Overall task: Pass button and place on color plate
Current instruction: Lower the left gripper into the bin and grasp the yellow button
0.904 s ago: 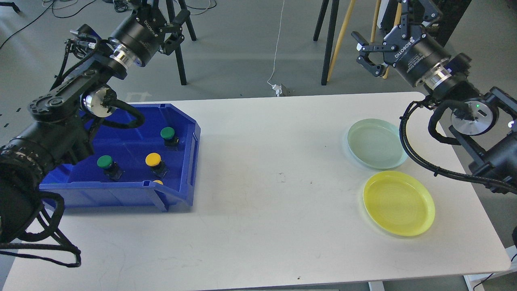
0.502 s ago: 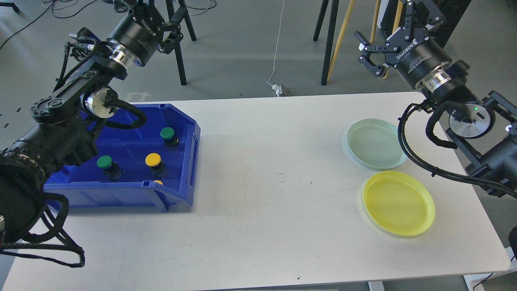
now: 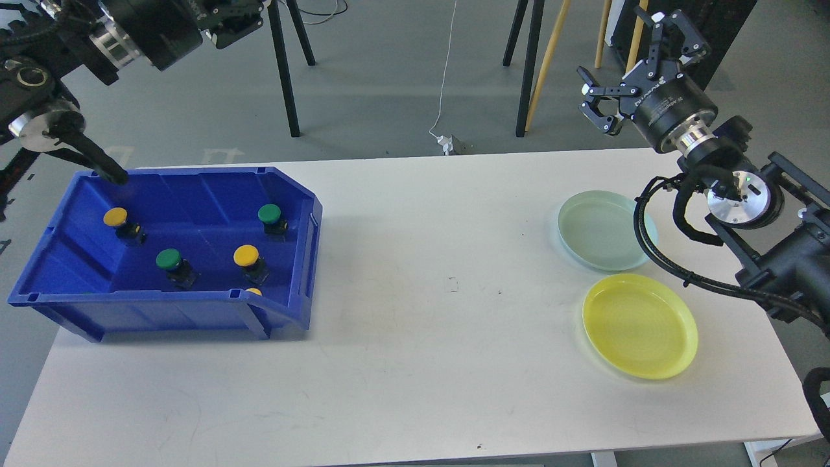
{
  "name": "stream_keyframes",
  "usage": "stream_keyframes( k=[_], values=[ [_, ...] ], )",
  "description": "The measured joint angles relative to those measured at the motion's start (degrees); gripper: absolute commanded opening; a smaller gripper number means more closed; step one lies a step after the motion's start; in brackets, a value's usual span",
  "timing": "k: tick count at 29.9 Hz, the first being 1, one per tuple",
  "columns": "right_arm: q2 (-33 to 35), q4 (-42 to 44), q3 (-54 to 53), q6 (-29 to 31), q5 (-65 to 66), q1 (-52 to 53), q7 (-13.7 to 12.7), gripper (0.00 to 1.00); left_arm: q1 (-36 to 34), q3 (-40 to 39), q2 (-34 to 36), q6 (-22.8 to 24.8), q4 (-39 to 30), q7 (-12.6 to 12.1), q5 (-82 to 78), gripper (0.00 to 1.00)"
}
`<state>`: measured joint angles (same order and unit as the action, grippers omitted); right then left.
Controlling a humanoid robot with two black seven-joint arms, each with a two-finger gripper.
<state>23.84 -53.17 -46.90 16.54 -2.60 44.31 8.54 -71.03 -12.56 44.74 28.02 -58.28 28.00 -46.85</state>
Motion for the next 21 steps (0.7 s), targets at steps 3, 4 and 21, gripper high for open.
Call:
stream_keyframes(
  k=[3, 4, 21],
  values=[
    [0.6, -0.3, -0.1, 0.0, -0.1, -1.1, 0.0, 1.0, -6.9, 13.3, 2.1, 0.0, -0.1, 0.0, -14.7, 0.98],
    [0.8, -0.4, -0.1, 0.1, -0.1, -1.3, 0.0, 1.0, -8.1, 16.5, 2.3, 0.0, 0.0, 0.0, -19.4, 0.98],
    [5.2, -1.2, -0.2, 0.0, -0.5, -2.7, 0.0, 1.0, -0.9, 30.4, -5.3, 0.0, 6.9, 0.0, -40.7, 0.98]
  ],
)
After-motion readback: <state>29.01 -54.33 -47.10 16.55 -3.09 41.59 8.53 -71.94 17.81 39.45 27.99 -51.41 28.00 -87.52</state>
